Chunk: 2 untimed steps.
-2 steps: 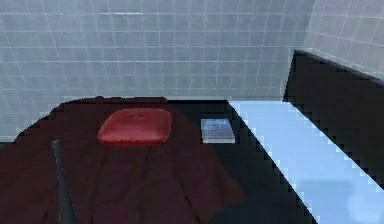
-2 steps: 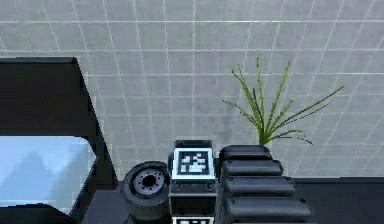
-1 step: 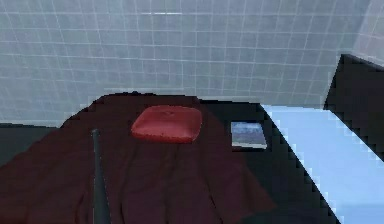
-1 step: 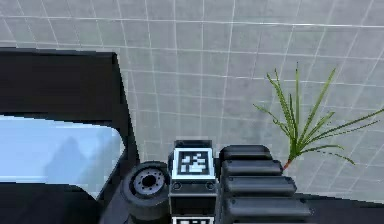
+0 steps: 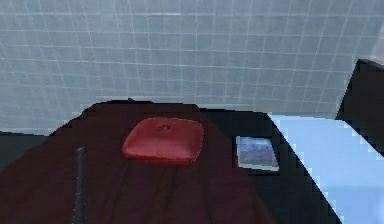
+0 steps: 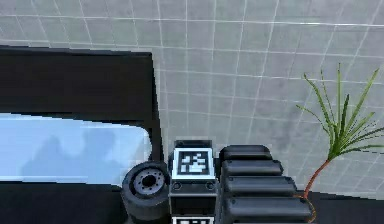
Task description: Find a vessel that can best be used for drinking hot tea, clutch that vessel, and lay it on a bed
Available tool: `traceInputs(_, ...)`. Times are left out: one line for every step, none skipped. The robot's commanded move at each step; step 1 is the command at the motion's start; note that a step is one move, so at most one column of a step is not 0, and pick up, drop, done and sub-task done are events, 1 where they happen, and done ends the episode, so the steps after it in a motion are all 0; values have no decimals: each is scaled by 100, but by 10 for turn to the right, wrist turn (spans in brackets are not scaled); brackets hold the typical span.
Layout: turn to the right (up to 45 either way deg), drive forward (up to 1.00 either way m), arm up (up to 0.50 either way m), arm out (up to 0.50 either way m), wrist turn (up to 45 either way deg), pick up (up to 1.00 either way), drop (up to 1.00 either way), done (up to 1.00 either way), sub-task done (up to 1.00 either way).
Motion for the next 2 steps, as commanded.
traceInputs(-450, 0, 0, 0, 0, 0, 0, 0, 0)
traceInputs(-240, 0, 0, 0, 0, 0, 0, 0, 0)
